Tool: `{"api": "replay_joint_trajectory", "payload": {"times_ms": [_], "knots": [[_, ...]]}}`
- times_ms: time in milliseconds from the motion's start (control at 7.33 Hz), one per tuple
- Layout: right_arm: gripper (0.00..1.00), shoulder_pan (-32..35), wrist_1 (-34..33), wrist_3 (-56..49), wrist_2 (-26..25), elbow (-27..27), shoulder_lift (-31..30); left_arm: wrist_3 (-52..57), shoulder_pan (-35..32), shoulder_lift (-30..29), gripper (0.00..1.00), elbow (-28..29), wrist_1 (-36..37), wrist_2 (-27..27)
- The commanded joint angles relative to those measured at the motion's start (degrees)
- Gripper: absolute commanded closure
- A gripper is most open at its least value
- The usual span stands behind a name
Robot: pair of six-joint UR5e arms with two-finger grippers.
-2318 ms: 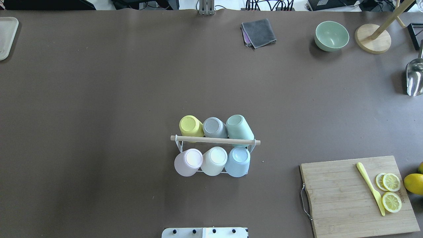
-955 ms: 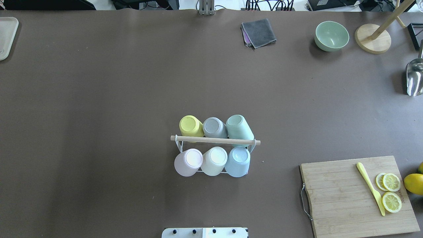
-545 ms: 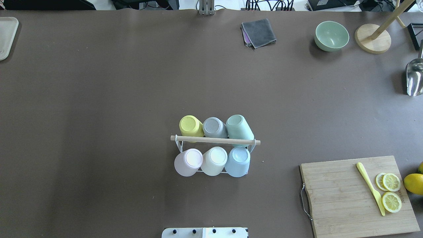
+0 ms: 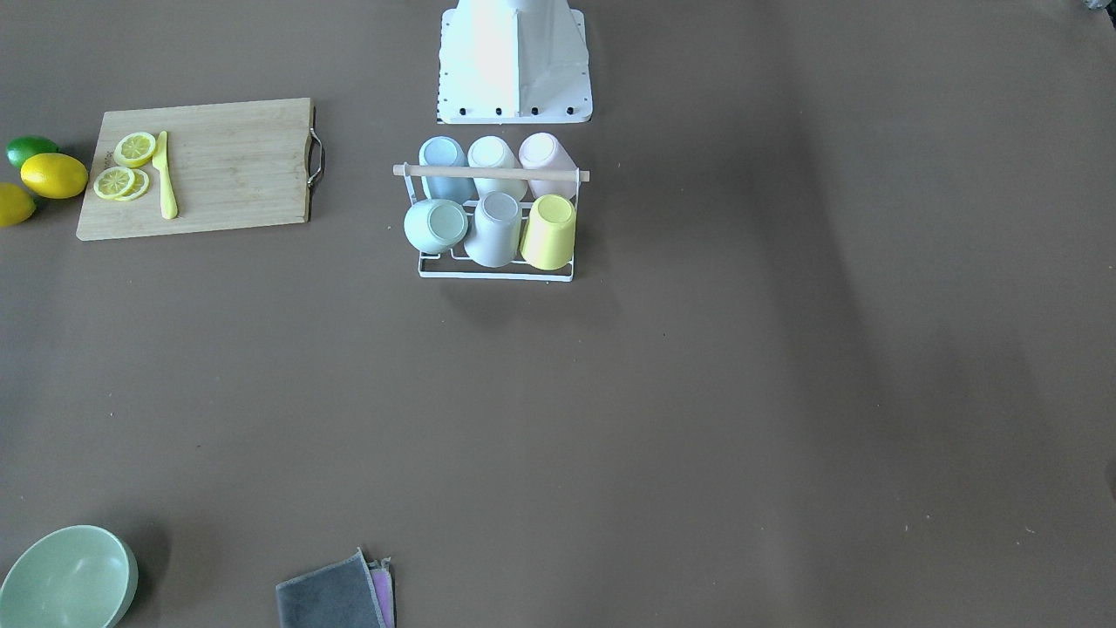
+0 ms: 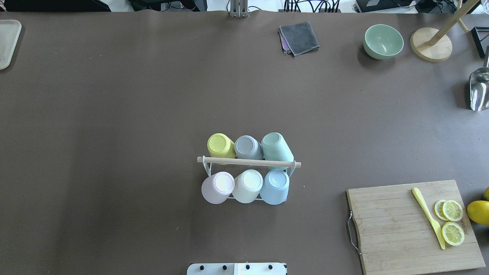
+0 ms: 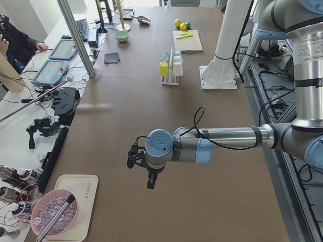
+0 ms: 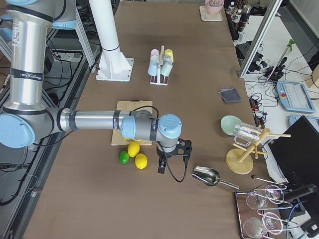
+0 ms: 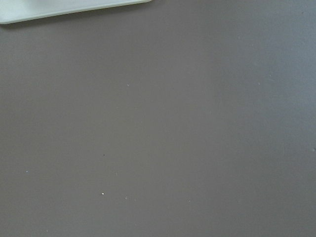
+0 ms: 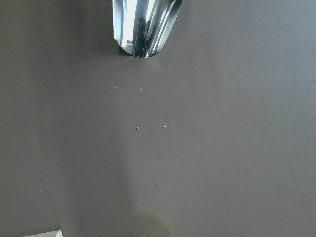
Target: Place cup on cup holder
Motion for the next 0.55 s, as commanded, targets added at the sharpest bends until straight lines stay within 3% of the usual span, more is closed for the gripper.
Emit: {"api": "replay_joint_trajectory", "payload": {"times_ms": [0, 409], "knots": [[0.00, 0.00, -0.02, -0.03, -0.06, 0.01, -0.02, -0.07, 0.00, 0.00, 0.01, -0.08, 0.07, 0.00], [0.00, 0.00, 0.07, 0.06, 0.12, 0.18, 0.15, -0.25, 0.00, 0.00, 0.01, 0.36, -0.01, -0.09]]}}
